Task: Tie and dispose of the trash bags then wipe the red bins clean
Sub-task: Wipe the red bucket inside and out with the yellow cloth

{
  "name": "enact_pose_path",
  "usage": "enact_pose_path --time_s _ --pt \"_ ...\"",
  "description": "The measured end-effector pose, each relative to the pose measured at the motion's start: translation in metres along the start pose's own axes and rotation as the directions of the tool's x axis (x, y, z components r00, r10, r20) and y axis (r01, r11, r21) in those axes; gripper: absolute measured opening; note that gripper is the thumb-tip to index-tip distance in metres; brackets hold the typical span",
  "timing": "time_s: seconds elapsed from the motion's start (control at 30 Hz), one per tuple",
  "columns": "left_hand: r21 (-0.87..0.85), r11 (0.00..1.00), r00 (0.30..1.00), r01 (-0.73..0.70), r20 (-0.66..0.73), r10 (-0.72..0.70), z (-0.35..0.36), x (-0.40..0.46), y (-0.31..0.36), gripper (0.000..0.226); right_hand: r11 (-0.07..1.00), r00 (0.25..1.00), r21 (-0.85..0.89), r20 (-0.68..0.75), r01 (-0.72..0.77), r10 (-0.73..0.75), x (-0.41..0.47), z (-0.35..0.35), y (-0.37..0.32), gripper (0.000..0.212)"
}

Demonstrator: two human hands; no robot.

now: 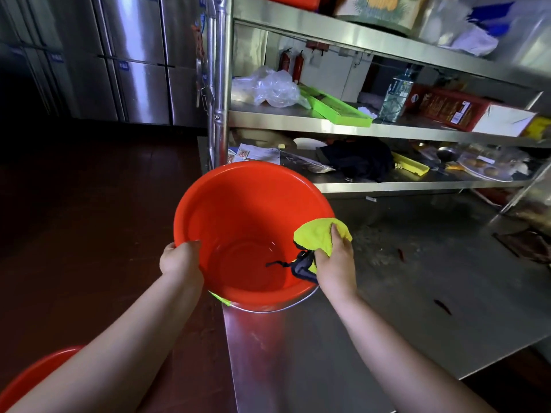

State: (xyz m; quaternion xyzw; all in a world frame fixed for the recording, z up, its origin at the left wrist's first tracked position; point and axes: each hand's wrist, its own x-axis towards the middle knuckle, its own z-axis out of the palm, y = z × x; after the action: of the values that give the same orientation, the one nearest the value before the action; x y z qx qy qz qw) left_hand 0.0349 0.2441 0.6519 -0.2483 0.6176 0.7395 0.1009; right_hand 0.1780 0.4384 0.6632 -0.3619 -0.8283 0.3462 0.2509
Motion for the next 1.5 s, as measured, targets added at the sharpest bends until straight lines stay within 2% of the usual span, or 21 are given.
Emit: enact_pose_path --time_s 0.13,0.3,0.37,0.4,0.43,0.47,0.5,0.57,0.6,0.63,0.67,0.77,0.93,1.03,1.13,1.17,1.23,1.4,1.43,1.47,1.5 --pt "-0.042 0.996 0.995 0.08 0.062 -0.077 0.012 -0.007 -0.001 0.045 0.99 0.991 0.124 -0.124 0.067 -0.051 -0.01 -0.017 -0.001 0.056" --pt "0.037 0.991 0.949 0.128 0.285 -0.133 0.02 -0.022 -0.006 0.049 0.984 0.964 0.152 -0.262 0.087 -0.045 -0.031 -0.047 0.012 0.056" --pt "0.214 0.976 0.95 -0.035 0.309 -0.034 0.014 -0.024 -0.009 0.06 0.986 0.951 0.147 -0.308 0.075 -0.027 -0.043 -0.058 0.022 0.057" --pt "0.346 0.916 0.953 -0.205 0.285 0.106 0.01 -0.025 -0.01 0.067 0.988 0.943 0.139 -0.331 0.072 -0.022 -0.049 -0.062 0.027 0.057" --pt "0.426 0.801 0.901 -0.421 0.3 0.314 0.005 -0.027 -0.012 0.072 0.989 0.935 0.132 -0.353 0.065 -0.015 -0.056 -0.066 0.031 0.057" --pt "0.423 0.626 0.755 -0.655 0.376 0.536 -0.001 -0.033 -0.014 0.072 0.991 0.929 0.122 -0.369 0.053 -0.004 -0.062 -0.069 0.036 0.057" --pt "0.356 0.4 0.533 -0.845 0.484 0.694 -0.008 -0.04 -0.018 0.067 0.993 0.925 0.111 -0.38 0.038 0.007 -0.068 -0.071 0.04 0.056" --pt "0.185 -0.038 0.097 -0.982 0.667 0.739 -0.015 -0.054 -0.027 0.052 0.995 0.923 0.095 -0.385 0.013 0.025 -0.079 -0.074 0.047 0.056" --pt "0.114 -0.174 -0.033 -0.978 0.74 0.672 -0.016 -0.06 -0.033 0.048 0.996 0.924 0.09 -0.381 0.004 0.031 -0.083 -0.075 0.05 0.056" --pt "0.066 -0.254 -0.098 -0.965 0.808 0.582 -0.015 -0.067 -0.039 0.047 0.997 0.926 0.083 -0.375 -0.001 0.032 -0.086 -0.076 0.053 0.056" --pt "0.049 -0.311 -0.114 -0.949 0.868 0.484 -0.014 -0.074 -0.044 0.047 0.997 0.93 0.071 -0.368 -0.001 0.027 -0.088 -0.077 0.056 0.056" --pt "0.098 -0.428 -0.099 -0.899 0.904 0.415 -0.008 -0.087 -0.05 0.036 0.998 0.938 0.055 -0.347 0.021 0.0 -0.088 -0.08 0.063 0.055" --pt "0.224 -0.211 0.054 -0.952 0.795 0.604 0.003 -0.075 -0.017 0.029 0.992 0.957 0.073 -0.279 0.104 -0.08 -0.076 -0.091 0.081 0.057" --pt "0.299 0.095 0.286 -0.95 0.699 0.656 0.013 -0.067 0.013 0.027 0.973 0.96 0.059 -0.185 0.223 -0.208 -0.067 -0.098 0.082 0.063" --pt "0.292 0.52 0.566 -0.803 0.648 0.51 0.017 -0.057 0.028 0.017 0.914 0.919 0.1 -0.064 0.394 -0.389 -0.059 -0.105 0.076 0.079" --pt "0.244 0.657 0.622 -0.713 0.651 0.434 0.017 -0.057 0.028 0.011 0.89 0.896 0.112 -0.019 0.442 -0.443 -0.056 -0.107 0.074 0.08" --pt "0.197 0.813 0.697 -0.547 0.645 0.312 0.016 -0.058 0.024 0.013 0.846 0.846 0.129 0.07 0.518 -0.529 -0.05 -0.108 0.07 0.073" --pt "0.272 0.849 0.782 -0.454 0.578 0.233 0.024 -0.057 0.001 0.011 0.829 0.75 0.177 0.359 0.53 -0.556 -0.04 -0.093 0.066 0.062" --pt "0.328 0.804 0.788 -0.496 0.558 0.258 0.029 -0.058 -0.002 0.024 0.836 0.736 0.17 0.406 0.522 -0.542 -0.038 -0.088 0.067 0.062" --pt "0.435 0.695 0.781 -0.573 0.547 0.301 0.033 -0.061 -0.003 0.044 0.842 0.727 0.164 0.438 0.514 -0.529 -0.036 -0.084 0.068 0.061" --pt "0.553 0.517 0.751 -0.654 0.562 0.348 0.037 -0.065 -0.006 0.065 0.846 0.721 0.154 0.459 0.51 -0.519 -0.033 -0.08 0.07 0.061"
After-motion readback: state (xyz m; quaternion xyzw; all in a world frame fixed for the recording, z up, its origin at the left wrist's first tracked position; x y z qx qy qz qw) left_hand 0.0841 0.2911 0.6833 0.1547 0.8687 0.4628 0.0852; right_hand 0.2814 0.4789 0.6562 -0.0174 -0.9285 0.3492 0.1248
